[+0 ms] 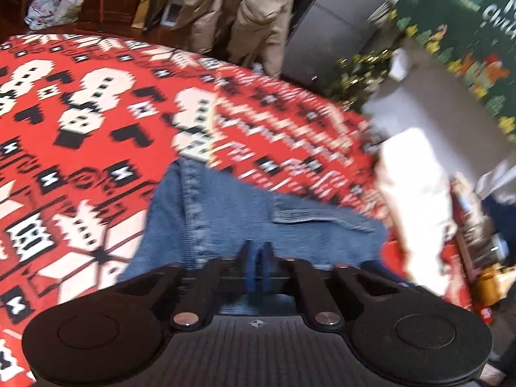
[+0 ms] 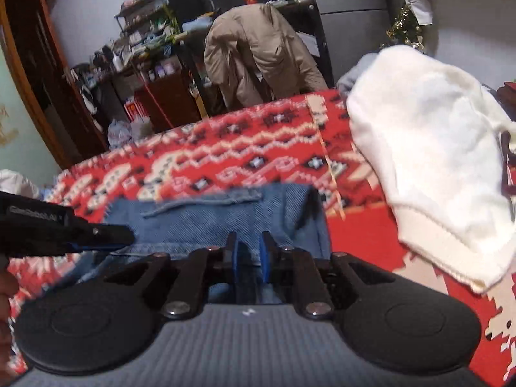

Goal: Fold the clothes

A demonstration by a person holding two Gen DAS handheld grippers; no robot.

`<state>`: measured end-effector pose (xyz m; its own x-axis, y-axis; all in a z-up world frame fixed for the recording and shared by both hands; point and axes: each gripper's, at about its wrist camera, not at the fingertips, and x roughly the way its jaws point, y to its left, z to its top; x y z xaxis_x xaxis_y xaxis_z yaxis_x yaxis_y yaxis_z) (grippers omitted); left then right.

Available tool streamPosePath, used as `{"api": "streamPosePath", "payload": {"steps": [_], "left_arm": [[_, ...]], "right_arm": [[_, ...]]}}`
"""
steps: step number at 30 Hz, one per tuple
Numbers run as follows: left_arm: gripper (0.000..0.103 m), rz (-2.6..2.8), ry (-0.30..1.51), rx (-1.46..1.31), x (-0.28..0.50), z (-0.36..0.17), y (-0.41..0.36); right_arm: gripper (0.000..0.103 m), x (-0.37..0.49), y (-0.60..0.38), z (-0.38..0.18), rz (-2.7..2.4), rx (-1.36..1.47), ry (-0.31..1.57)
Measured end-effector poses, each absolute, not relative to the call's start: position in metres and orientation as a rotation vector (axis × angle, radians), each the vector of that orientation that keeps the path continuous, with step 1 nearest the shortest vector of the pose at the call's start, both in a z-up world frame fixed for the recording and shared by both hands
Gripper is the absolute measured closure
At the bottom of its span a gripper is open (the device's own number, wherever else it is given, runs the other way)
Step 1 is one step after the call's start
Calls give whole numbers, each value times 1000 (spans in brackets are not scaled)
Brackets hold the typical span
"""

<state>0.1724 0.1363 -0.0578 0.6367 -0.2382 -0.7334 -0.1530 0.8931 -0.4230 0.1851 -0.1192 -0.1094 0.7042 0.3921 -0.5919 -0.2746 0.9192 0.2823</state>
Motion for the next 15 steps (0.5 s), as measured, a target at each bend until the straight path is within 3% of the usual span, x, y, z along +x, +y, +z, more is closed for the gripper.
{"api": "streamPosePath", "payload": {"steps": [6, 8, 9, 15], "left_arm": [[101, -8, 904, -452, 158, -49, 146], [100, -5, 863, -458, 156, -42, 146], [96, -17, 829, -458, 154, -37, 145], [96, -140, 760, -455, 175, -34, 120]], "right_arm": [[92, 179, -138, -109, 389, 210, 736], [86, 176, -143, -101, 358, 209, 743], [86, 174, -142, -95, 366, 209, 723], [86, 178, -110, -82, 457, 183, 625]]}}
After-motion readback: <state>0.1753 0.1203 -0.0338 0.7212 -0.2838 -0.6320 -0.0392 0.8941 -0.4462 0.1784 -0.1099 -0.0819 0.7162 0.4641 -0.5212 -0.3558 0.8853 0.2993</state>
